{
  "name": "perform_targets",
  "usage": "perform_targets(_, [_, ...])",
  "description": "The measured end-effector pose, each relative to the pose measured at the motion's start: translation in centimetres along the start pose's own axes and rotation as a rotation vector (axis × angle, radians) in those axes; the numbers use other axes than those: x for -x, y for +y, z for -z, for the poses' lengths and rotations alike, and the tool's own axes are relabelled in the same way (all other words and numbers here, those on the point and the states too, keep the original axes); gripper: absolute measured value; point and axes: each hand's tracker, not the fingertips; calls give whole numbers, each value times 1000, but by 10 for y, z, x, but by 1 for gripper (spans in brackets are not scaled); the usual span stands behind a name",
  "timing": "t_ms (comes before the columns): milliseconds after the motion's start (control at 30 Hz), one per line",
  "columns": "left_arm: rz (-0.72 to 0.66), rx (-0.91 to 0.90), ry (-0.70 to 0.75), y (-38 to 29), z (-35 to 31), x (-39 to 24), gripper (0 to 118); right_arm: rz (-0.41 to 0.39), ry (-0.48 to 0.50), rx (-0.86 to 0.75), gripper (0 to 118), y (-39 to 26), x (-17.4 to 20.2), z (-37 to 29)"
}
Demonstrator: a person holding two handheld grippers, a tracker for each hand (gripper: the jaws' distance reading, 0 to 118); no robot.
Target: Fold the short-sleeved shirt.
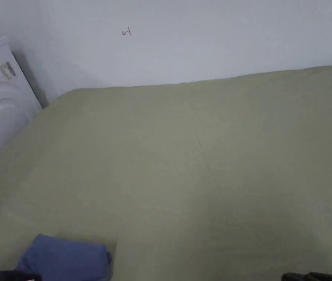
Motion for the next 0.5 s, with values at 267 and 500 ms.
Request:
perform_targets(267, [-16, -74, 22, -10, -3, 2, 54, 31, -15, 12, 2, -2, 10, -16])
perform_targets(500, [67, -377, 466, -20, -77, -69, 67, -43, -36, -84, 2, 11, 19, -69])
